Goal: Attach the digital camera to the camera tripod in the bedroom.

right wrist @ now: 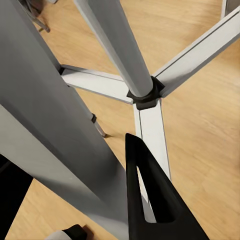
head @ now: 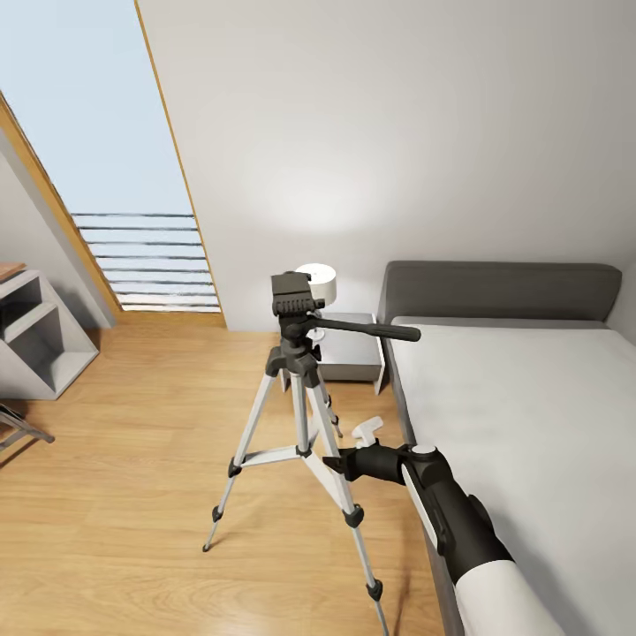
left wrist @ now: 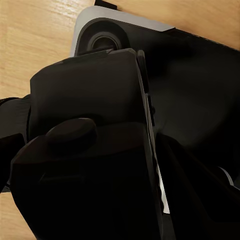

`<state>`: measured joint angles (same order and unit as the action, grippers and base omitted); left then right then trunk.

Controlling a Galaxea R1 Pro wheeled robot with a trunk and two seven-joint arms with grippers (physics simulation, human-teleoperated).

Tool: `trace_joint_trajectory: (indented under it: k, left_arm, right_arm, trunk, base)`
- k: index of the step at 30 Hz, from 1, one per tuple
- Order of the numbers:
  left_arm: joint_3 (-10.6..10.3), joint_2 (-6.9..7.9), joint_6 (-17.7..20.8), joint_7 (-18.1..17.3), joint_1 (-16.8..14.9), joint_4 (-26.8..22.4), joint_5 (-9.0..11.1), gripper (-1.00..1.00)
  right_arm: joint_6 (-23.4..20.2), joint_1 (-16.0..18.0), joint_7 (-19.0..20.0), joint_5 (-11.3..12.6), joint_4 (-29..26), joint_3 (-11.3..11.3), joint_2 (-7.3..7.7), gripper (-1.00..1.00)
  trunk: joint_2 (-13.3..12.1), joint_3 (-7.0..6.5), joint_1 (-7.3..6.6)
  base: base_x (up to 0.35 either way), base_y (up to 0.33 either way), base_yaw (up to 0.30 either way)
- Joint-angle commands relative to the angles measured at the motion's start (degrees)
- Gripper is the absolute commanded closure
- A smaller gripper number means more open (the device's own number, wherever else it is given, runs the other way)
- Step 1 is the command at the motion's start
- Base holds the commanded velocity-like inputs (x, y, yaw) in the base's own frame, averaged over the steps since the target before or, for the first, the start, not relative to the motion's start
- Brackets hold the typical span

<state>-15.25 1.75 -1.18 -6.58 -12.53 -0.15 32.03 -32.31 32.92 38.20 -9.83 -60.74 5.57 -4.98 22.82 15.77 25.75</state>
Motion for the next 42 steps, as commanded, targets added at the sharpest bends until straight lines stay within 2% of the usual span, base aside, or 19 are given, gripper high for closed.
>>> trace_joint_trajectory:
  k: [1,42]
  left_arm:
    - [-0.5,0.01,-0.1,-0.3,0.0,0.1,0.5,1.00]
    - [-0.5,0.09,0.0,-0.3,0.0,0.0,0.4,1.00]
  right_arm:
    - [-0.1,0.0,0.4,-0.7,-0.1,-0.1,-0.03,1.00]
    - [0.0,0.0,0.4,-0.6,-0.1,-0.1,0.14,1.00]
  trunk:
    - [0.1,0.10,0.03]
    - [0.1,0.10,0.03]
  base:
    - [0.000,0.000,0.000]
    - [0.000,0.000,0.000]
